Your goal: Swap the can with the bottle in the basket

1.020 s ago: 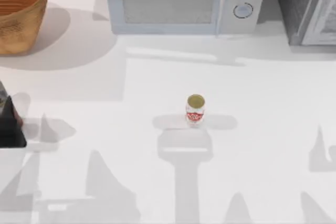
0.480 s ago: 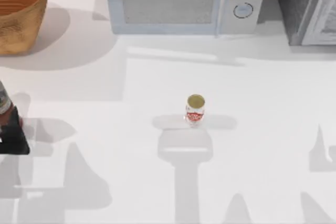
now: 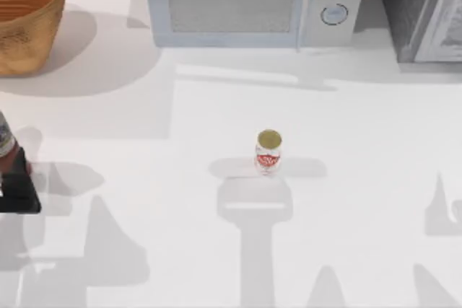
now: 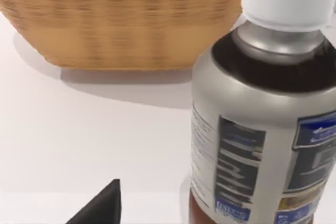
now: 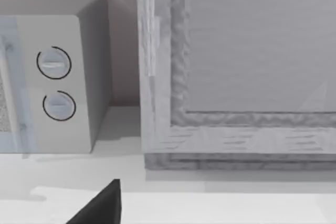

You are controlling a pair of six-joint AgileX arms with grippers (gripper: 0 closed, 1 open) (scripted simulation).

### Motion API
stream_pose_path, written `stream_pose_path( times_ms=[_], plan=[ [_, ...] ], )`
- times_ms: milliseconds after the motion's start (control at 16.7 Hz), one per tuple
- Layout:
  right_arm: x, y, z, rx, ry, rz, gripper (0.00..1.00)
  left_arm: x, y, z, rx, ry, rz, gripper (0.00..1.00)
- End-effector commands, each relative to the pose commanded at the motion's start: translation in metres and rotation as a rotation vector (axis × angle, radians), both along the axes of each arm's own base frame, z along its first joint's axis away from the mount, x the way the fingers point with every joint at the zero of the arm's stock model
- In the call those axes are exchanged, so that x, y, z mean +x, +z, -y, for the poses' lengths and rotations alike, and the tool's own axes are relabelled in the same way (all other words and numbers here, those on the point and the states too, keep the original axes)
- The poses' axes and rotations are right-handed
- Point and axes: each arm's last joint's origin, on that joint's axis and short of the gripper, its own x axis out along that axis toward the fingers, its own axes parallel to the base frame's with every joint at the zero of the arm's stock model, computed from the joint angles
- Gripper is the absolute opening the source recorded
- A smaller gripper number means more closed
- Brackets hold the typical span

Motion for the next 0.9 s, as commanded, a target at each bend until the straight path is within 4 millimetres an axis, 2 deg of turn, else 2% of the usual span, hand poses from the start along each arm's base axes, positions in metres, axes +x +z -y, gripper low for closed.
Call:
stream_pose_path(
  times_ms=[120, 480, 780, 900],
  plan=[
    [0.000, 0.000, 0.000, 0.000, 0.000, 0.000, 1.00, 0.009, -0.001, -0.001, 0.001, 0.002, 0.002, 1.00],
    [0.000, 0.000, 0.000, 0.000, 0.000, 0.000, 1.00, 0.052, -0.010, 0.000, 0.001, 0.002, 0.003, 1.00],
    [0.000, 0.000, 0.000, 0.000, 0.000, 0.000, 1.00, 0.059, -0.012, 0.000, 0.001, 0.002, 0.003, 1.00],
    [0.000, 0.000, 0.000, 0.000, 0.000, 0.000, 1.00, 0.059, -0.012, 0.000, 0.001, 0.002, 0.003, 0.85]
  ],
)
